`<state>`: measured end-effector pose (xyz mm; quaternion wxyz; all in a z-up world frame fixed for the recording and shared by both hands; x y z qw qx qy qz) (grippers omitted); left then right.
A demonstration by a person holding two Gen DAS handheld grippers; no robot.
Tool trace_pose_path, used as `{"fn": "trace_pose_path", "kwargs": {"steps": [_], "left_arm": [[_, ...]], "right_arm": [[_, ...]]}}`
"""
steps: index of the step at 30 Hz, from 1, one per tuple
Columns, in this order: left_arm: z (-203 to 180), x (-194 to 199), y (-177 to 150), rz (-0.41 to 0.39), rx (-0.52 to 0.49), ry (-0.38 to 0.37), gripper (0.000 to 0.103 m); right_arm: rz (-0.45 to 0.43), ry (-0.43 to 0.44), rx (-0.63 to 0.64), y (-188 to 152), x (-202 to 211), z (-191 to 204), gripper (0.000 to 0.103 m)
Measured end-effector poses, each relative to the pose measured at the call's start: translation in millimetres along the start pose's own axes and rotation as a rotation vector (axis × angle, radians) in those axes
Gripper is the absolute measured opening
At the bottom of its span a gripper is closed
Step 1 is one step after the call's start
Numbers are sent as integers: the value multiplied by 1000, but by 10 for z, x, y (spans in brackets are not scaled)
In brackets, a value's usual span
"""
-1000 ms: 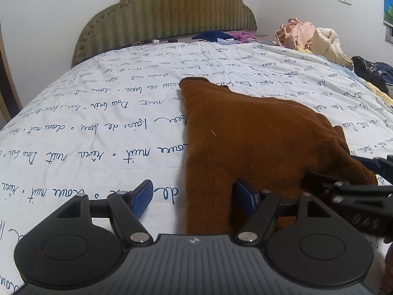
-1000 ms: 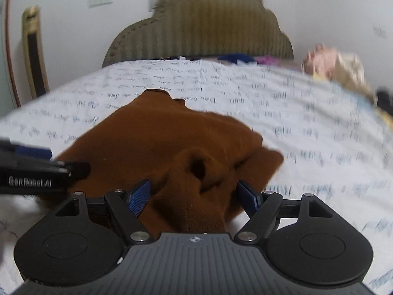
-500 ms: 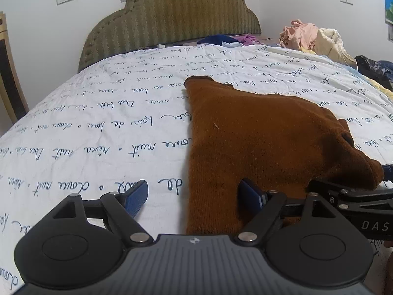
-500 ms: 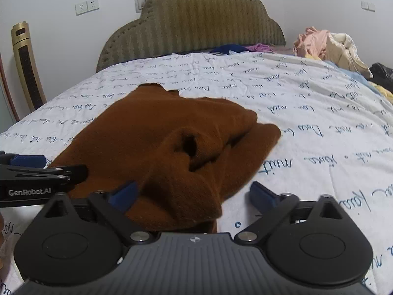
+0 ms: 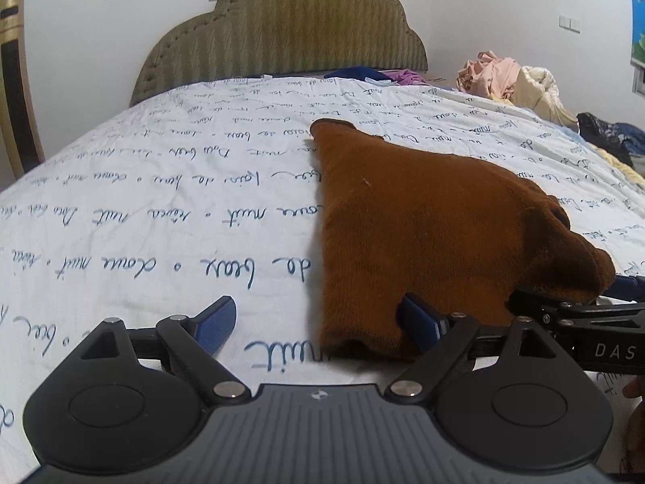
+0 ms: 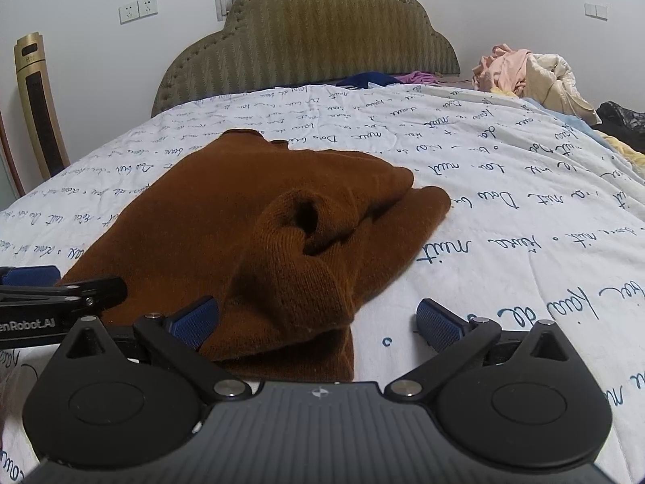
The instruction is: Fold small clothes
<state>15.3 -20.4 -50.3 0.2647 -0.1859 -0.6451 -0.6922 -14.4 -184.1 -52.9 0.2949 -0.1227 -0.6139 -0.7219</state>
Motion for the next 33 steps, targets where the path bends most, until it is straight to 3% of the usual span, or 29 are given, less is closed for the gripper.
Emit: {"fn": "trace_pose_path", "kwargs": {"steps": [14,25,27,33], "left_arm": [[2,180,-150,-32,-32,52,93],[-1,198,-247,11,-49,72,96],[2,176,-258,18,-43,79,101],[4,161,-278,26,-35,81,103]], "right_arm": [[11,-21,27,-87,108,95,103],[61,-66,110,-190,152,303,103],[63,-71,123,-199,140,325,103],[68,-57,97,-196,129,287,103]]}}
Point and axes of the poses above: each gripper's, at about its wrist camera, not at the fingertips, and x roughly against the way its jaws point, z to its left, y to its top, the point moved 1 cm from there along -x, roughly the way its jaws point, and after that the axes turned 11 degrees about y, right-handed, at the moved point
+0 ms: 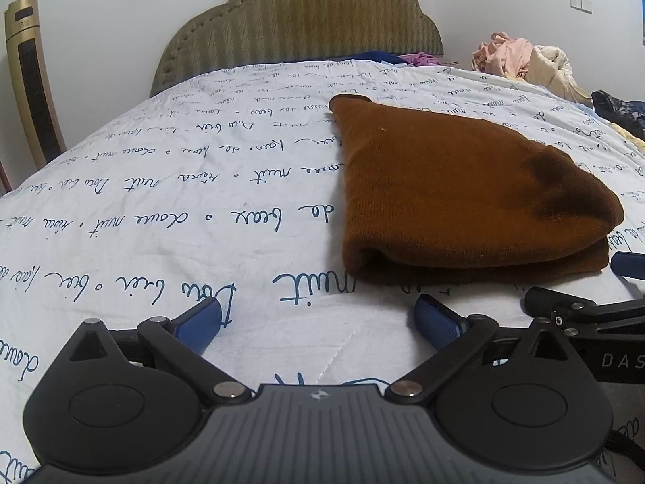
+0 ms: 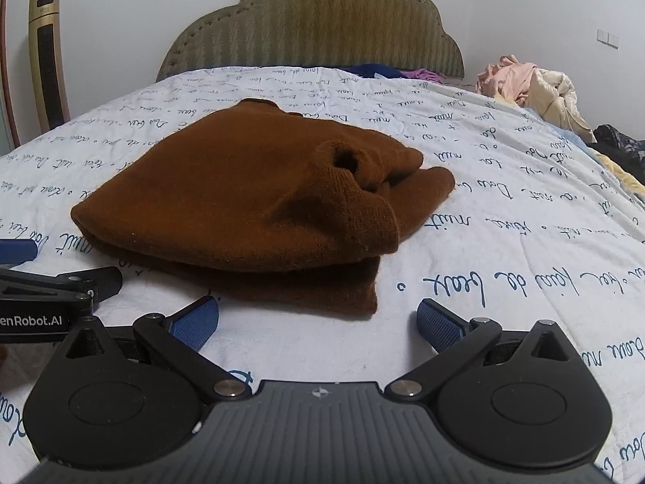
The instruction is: Fold small clothes
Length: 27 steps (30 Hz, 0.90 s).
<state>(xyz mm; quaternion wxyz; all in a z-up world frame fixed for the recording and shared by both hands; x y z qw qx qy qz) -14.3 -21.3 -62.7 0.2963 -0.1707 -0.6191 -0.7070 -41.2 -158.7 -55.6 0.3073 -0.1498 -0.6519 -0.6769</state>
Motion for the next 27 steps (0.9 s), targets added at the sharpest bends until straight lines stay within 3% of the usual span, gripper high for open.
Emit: {"fn": "trace_pose_path", "kwargs": {"steps": [10,15,27], "left_arm": [[13,32,-5,2,-4,-8,103],[62,78,53,47,10,-12,103],[152,160,81,105,37,20,103]], "right_arm": [[6,-3,-27,-13,53,-5,103],[6,-12,-54,-20,167,-6,103],[2,-23,22,35,371,172,103]]}}
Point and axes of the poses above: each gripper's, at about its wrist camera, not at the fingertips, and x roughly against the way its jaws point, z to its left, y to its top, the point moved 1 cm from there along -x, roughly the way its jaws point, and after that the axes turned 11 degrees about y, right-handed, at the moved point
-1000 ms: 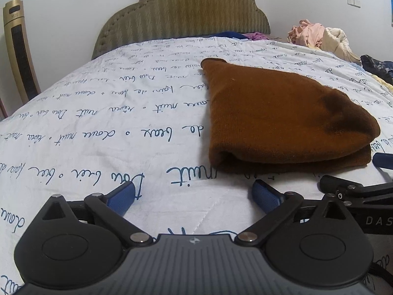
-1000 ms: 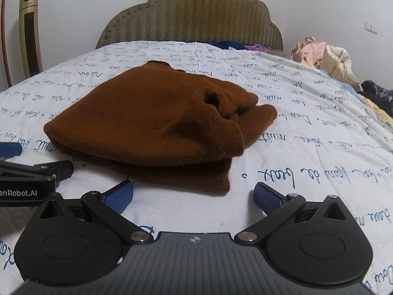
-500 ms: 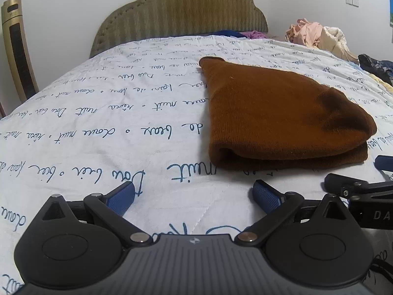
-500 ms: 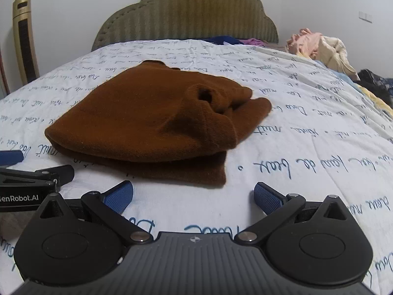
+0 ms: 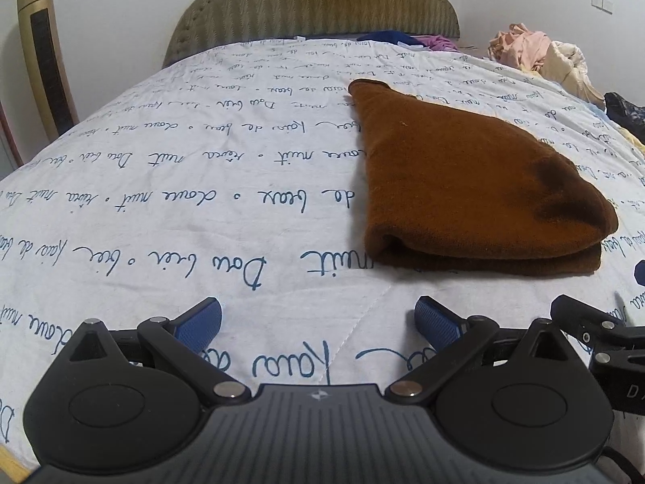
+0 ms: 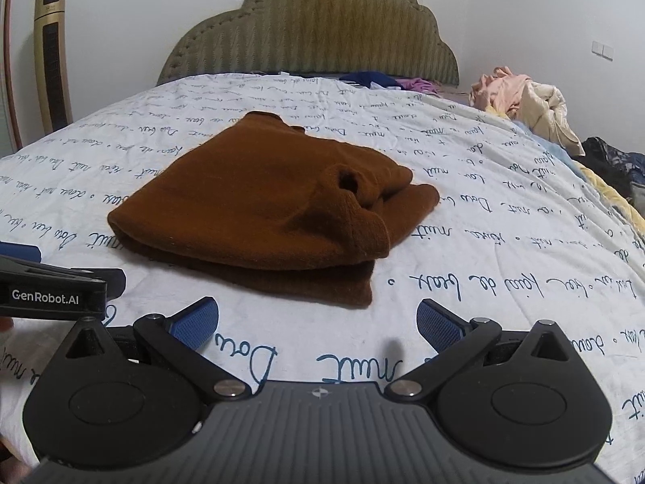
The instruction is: Fold small clothes
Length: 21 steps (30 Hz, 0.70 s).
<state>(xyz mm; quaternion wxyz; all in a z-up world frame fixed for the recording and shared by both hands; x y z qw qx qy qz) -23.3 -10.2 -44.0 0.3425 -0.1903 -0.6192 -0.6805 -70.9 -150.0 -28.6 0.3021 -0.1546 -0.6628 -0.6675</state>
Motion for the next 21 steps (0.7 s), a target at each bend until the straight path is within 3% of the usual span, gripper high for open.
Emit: {"fn": "trace_pose_path", "kwargs": {"steps": [21], "left_arm": [[15,25,3,1,-4,35,103]], "right_arm": [[-8,16,-15,28,48,-9,103]]}}
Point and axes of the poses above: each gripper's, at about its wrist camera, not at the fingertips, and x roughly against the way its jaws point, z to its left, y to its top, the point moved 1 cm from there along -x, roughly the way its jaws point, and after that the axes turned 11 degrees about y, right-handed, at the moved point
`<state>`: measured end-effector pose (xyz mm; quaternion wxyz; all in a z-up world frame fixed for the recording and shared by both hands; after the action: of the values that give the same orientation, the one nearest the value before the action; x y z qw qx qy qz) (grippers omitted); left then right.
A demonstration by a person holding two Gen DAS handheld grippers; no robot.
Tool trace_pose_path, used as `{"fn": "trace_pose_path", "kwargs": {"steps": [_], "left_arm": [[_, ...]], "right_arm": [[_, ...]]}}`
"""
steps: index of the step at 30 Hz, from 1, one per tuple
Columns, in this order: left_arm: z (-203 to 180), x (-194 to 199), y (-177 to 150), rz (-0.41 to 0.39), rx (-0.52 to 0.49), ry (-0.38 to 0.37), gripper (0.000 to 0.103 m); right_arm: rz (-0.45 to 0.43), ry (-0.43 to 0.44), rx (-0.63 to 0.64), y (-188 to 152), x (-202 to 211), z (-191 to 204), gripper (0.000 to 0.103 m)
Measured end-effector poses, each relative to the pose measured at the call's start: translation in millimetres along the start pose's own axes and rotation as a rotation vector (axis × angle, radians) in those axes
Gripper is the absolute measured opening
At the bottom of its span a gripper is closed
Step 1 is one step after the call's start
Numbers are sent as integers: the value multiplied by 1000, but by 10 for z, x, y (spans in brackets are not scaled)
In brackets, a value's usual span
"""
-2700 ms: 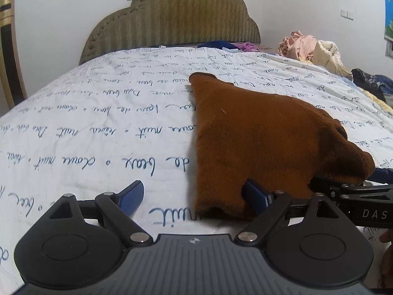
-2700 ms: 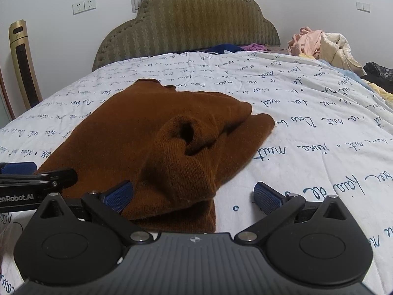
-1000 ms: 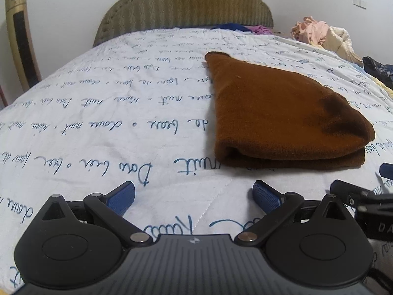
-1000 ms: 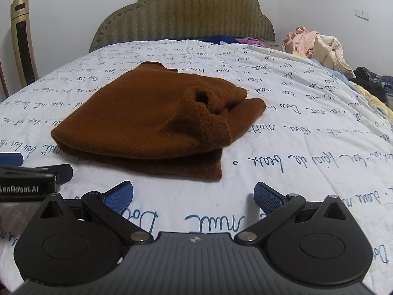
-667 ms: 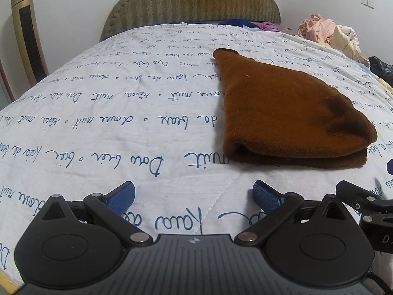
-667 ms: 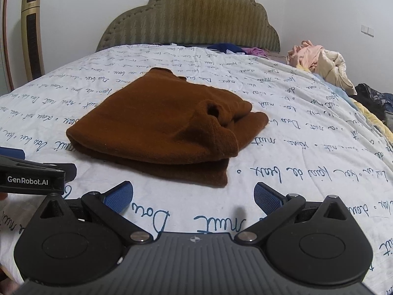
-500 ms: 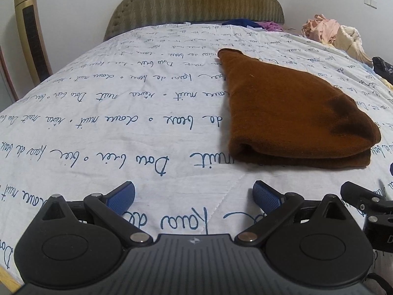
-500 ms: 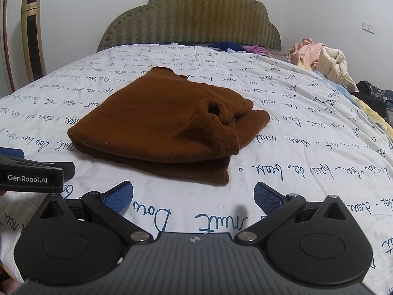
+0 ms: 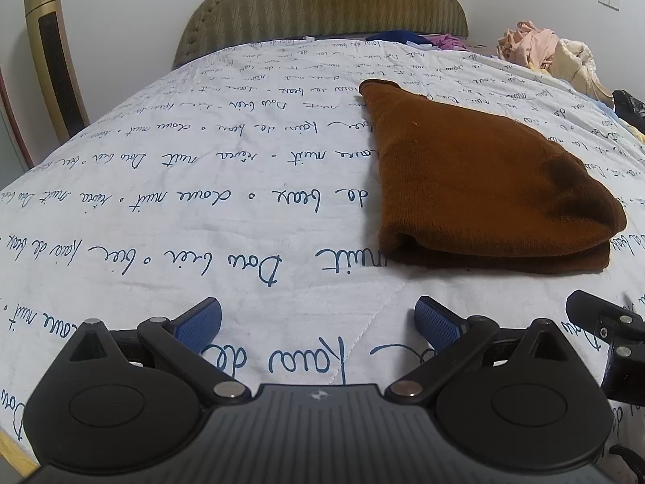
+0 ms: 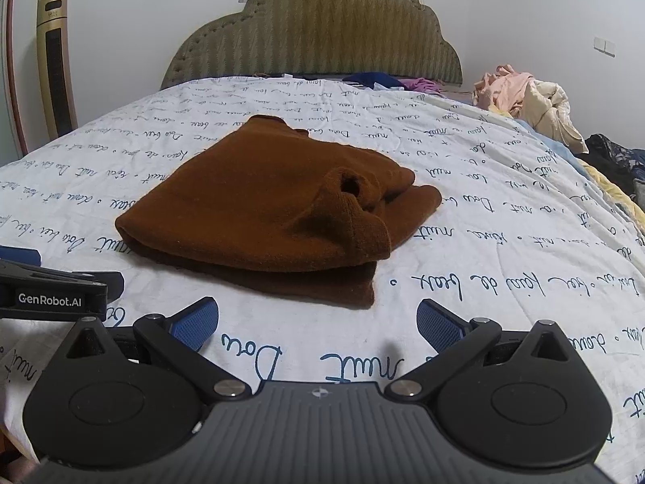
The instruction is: Fold small clothes
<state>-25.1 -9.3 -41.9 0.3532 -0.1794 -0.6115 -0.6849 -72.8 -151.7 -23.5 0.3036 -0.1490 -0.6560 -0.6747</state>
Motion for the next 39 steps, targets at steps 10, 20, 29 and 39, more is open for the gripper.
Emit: {"fn": "trace_pose_path", "kwargs": {"steps": [10,20,29,39], "left_arm": [[-3,-13,-11,1,-6,11,103],[-4,-17,-9,4,-4,12,103],[3,-24,-12,4,-4,15,103],[2,-22,-12,4,-3,15,103]], "right_arm": [[25,16,-69,-15,-48,-62,103],[40,13,-69,-21,-75,-48,103],[45,10,-65,-26,-77,-55,103],[47,15,-57,-31,-80,-52,103]]}}
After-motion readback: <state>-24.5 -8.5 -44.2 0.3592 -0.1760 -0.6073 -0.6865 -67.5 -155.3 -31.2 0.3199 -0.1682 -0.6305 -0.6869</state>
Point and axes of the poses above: each gripper's, at about its wrist camera, not at the fingertips, and x roughly against the way its jaws point, z to its left, y to its top, the point moved 1 cm from there along -x, roughly the way its jaws point, and after that the axes turned 11 degrees about y, right-handed, at the moved point
